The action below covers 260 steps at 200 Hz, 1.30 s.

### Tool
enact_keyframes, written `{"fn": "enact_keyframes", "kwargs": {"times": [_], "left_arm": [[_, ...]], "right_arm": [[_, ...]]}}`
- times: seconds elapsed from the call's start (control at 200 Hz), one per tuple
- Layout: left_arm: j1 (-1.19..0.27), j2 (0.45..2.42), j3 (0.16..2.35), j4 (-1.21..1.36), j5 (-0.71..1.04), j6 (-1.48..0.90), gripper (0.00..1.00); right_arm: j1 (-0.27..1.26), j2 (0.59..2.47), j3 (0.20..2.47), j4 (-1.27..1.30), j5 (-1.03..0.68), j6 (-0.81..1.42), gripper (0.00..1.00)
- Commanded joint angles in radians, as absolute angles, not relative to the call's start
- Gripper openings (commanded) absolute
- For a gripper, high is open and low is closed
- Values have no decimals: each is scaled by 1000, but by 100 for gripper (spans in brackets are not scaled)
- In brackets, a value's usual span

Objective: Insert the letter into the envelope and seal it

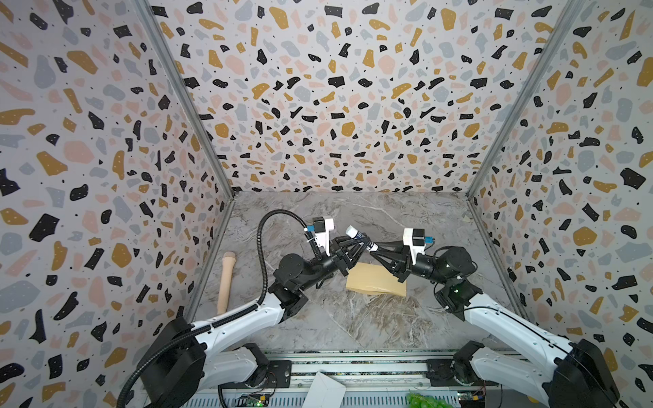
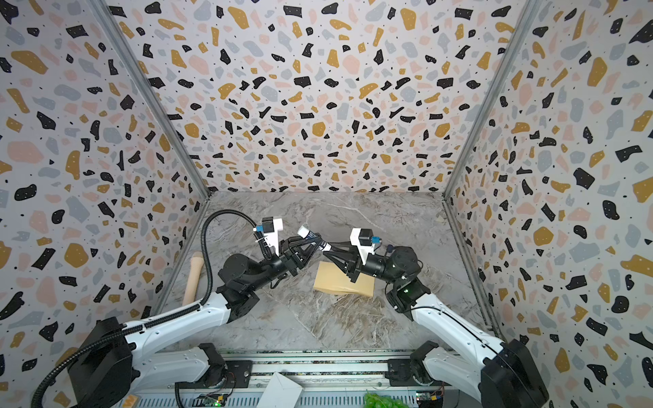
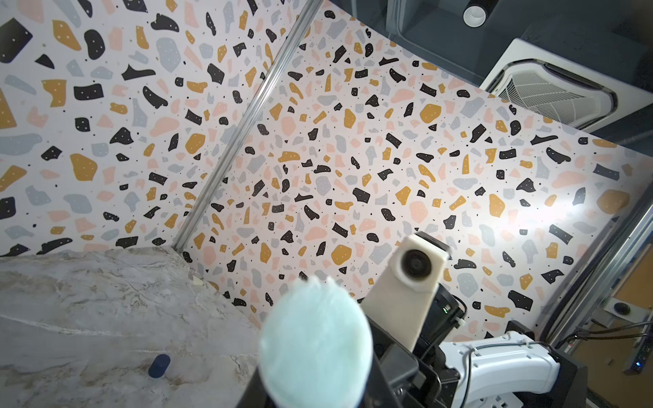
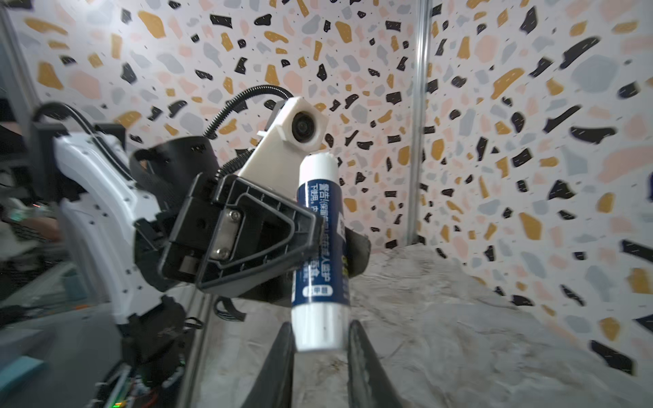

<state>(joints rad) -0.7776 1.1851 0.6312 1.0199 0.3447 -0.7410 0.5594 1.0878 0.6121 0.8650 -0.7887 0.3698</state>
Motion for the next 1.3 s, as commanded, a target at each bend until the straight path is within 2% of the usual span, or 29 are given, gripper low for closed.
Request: {"fn": "enact_keyframes", "kwargs": {"times": [0.0, 0.145, 0.24, 0.34, 0.446, 0.546, 0.651, 0.756, 1.116, 1.297], "left_arm": [[-781, 1178, 638, 1089, 420, -696, 0], [-781, 1172, 635, 1067, 402, -692, 0], [-781, 1174, 639, 1038, 369, -702, 0], [-780, 1173, 647, 1002, 337, -718, 0], [-780, 1173, 651, 998, 328, -733, 0], [-780, 1174, 654, 994, 326, -737, 0], [-780, 1176, 658, 998, 327, -742, 0], [-781, 1180, 661, 1001, 327, -747, 0], [-781, 1180, 667, 1000, 329, -753, 0], [-780, 1179, 666, 1001, 328, -753, 0]], "right_arm": [[522, 1141, 686, 1100, -1025, 751, 4], [522, 1163, 688, 1110, -1021, 767, 15], [524, 1125, 672, 1036, -927, 665, 27], [555, 1023, 630, 878, -687, 422, 48], [678, 903, 565, 780, -354, 64, 67], [816, 852, 504, 793, -129, -248, 73], [903, 869, 504, 769, 9, -434, 73], [950, 908, 514, 773, 82, -508, 68], [983, 961, 523, 827, 155, -522, 37], [984, 957, 528, 824, 154, -499, 17]]}}
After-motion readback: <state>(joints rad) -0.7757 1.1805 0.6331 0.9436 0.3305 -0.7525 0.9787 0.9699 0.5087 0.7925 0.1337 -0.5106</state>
